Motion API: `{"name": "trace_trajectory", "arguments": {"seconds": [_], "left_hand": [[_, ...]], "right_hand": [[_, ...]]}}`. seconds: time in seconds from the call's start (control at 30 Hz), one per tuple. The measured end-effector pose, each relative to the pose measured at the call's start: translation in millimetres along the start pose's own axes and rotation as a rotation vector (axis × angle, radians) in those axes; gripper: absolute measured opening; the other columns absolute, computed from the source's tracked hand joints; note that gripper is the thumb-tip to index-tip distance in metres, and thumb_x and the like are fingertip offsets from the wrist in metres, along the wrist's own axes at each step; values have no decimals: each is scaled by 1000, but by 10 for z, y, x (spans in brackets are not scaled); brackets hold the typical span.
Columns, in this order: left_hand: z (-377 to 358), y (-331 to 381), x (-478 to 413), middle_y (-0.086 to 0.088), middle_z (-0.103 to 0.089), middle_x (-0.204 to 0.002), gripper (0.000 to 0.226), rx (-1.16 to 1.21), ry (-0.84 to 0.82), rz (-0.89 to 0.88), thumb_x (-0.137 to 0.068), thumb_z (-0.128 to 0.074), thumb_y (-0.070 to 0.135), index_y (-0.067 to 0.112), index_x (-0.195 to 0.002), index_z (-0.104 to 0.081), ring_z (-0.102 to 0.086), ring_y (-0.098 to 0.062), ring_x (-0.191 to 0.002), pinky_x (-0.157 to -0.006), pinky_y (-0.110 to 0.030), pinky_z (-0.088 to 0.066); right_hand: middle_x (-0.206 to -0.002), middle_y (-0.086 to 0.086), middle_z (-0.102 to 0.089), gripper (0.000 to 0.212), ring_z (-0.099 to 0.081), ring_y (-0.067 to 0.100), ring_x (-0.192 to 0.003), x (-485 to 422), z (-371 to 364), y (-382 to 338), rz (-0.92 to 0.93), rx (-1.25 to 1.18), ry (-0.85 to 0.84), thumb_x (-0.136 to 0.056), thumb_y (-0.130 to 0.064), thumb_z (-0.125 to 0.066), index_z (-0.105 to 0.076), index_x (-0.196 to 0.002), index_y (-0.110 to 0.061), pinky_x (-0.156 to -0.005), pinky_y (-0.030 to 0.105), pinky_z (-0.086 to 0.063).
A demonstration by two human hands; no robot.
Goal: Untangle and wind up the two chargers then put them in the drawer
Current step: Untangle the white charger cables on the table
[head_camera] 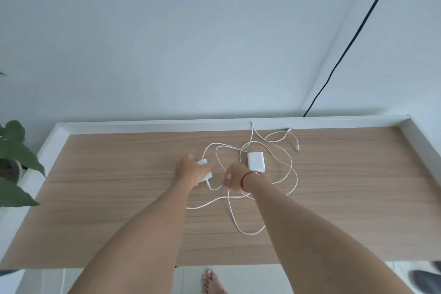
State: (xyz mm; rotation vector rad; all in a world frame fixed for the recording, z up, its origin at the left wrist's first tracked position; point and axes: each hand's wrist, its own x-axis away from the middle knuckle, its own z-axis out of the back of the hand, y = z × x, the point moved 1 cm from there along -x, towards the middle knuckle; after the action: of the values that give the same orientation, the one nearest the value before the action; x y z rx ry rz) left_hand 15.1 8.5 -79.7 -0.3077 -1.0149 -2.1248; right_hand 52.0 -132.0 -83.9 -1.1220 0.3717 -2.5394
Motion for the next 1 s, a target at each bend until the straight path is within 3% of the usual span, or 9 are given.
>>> {"name": "trace_trajectory", "arguments": {"seconds": [0.1, 0.27, 0.37, 0.47, 0.57, 0.63, 0.73, 0.87, 1.0], "left_hand": [[115, 67, 139, -11, -62, -102, 30, 177, 39, 4, -67, -73, 32, 11, -78, -55, -66, -30, -86, -62, -40, -61], [283, 228, 472, -14, -65, -90, 35, 553, 36, 25, -75, -78, 31, 3, -82, -60, -67, -26, -77, -57, -32, -60], [381, 384, 692, -14, -65, -90, 35, 585, 107, -85, -79, -74, 33, 2, -87, -59, -65, -24, -62, -62, -37, -61], [444, 564, 945, -12, -61, -90, 35, 570, 184, -252, -85, -68, 34, 3, -97, -57, -64, -26, -61, -64, -41, -61], [464, 682, 1156, -13, -65, -83, 31, 535, 143, -322, -80, -66, 39, 10, -89, -62, -64, -26, -66, -66, -36, -59], [458, 738, 1253, -9, -68, -84, 26, 558, 63, -320, -78, -65, 34, 11, -89, -67, -63, -19, -66, -63, -28, -51], [468, 865, 1407, -5, -69, -94, 24, 596, -5, -326, -91, -59, 23, 10, -107, -69, -60, -16, -81, -62, -24, -43], [571, 1104, 1653, -12, -69, -111, 31, 632, -94, -320, -97, -38, 15, 8, -115, -63, -61, -20, -100, -80, -29, -41], [584, 1181, 1756, -6, -60, -114, 29, 514, 39, -420, -99, -35, 28, 18, -117, -56, -53, -21, -98, -77, -30, -39]], "right_hand": [[-59, 4, -40, 38, -44, 24, -70, 155, 153, 24, -2, -23, 115, -93, -14, -48, -39, -56, -11, -55, 26, -34], [-64, 1, -48, 32, -49, 25, -71, 531, 552, 23, 22, -169, 331, -94, -25, -47, -45, -63, -15, -54, 26, -35], [-68, 3, -49, 33, -49, 26, -69, 799, 841, -6, 29, -331, 496, -91, -29, -49, -42, -62, -15, -63, 28, -38], [-65, 6, -48, 38, -43, 26, -65, 1063, 1123, -94, 57, -477, 576, -94, -29, -45, -41, -61, -11, -59, 29, -34], [-69, 13, -52, 41, -35, 23, -56, 1353, 1349, -205, 161, -561, 598, -93, -28, -43, -60, -81, 7, -54, 28, -29], [-59, 4, -42, 38, -29, 19, -48, 1548, 1412, -273, 229, -531, 548, -95, -26, -41, -68, -89, 0, -50, 26, -28], [-52, 0, -36, 35, -29, 19, -44, 1759, 1392, -336, 268, -423, 466, -97, -26, -41, -72, -90, -11, -48, 26, -28], [-59, -4, -44, 37, -36, 18, -49, 1852, 1414, -311, 260, -487, 506, -98, -25, -36, -64, -75, -16, -50, 26, -31], [-77, 6, -50, 40, -32, 22, -51, 1947, 1466, -301, 265, -488, 508, -96, -28, -34, -62, -68, -21, -55, 28, -32]]}}
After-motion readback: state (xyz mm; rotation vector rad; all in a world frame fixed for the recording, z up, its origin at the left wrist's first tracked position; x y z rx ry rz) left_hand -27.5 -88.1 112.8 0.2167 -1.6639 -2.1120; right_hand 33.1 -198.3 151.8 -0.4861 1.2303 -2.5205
